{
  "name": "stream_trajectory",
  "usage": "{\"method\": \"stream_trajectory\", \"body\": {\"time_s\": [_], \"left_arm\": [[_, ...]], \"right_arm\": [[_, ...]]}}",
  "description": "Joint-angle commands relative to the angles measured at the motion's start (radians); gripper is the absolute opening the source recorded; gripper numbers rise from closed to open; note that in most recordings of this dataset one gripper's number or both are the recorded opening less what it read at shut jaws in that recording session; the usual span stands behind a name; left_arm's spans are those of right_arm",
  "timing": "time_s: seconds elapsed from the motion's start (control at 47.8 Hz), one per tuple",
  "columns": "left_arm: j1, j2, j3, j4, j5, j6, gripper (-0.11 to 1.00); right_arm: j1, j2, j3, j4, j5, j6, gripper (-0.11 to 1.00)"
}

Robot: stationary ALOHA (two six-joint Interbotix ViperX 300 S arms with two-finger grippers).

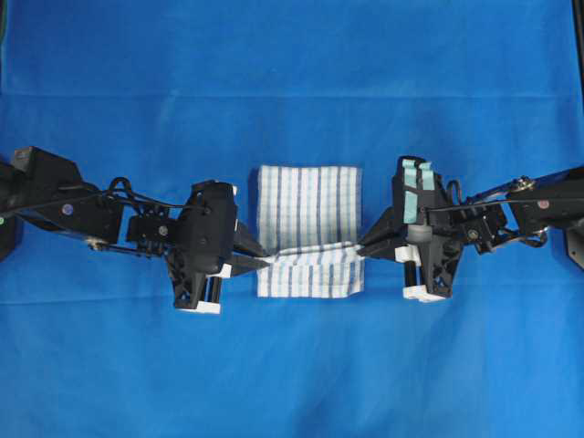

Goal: Fold the blue towel.
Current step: 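Fold the top end down over the bottom half with both grippers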

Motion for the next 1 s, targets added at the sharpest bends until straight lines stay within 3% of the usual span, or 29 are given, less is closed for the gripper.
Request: {"method": "stream_trajectory", "body": {"time_s": [0.0,0.418,0.481,0.669,0.732,0.858,0.9,0.983], "left_arm": [[-0.008,0.0,-0.012,-0.003,-0.005,0.0,0.03],[-0.015,0.0,-0.006,-0.003,0.0,0.002,0.06],[-0.015,0.002,-0.006,-0.003,0.0,0.002,0.12],[-0.015,0.0,-0.005,-0.003,0.002,0.003,0.46],[-0.014,-0.005,-0.005,-0.003,0.006,0.005,0.54],[-0.009,-0.032,-0.005,-0.003,0.041,0.011,0.54],[-0.009,-0.051,-0.005,-0.003,0.061,0.014,0.54],[-0.006,-0.107,-0.002,-0.002,0.115,0.02,0.54]], "right_arm": [[0.011,-0.003,-0.011,0.002,0.002,0.002,0.08],[0.046,0.052,-0.044,0.025,0.005,0.002,0.08],[0.048,0.061,-0.052,0.026,0.005,0.002,0.09],[0.048,0.066,-0.064,0.029,0.009,0.002,0.1],[0.049,0.061,-0.072,0.029,0.011,0.003,0.23],[0.057,0.025,-0.087,0.029,0.032,0.0,0.6],[0.058,-0.002,-0.092,0.028,0.057,0.0,0.63],[0.058,-0.057,-0.098,0.026,0.115,-0.006,0.58]]}}
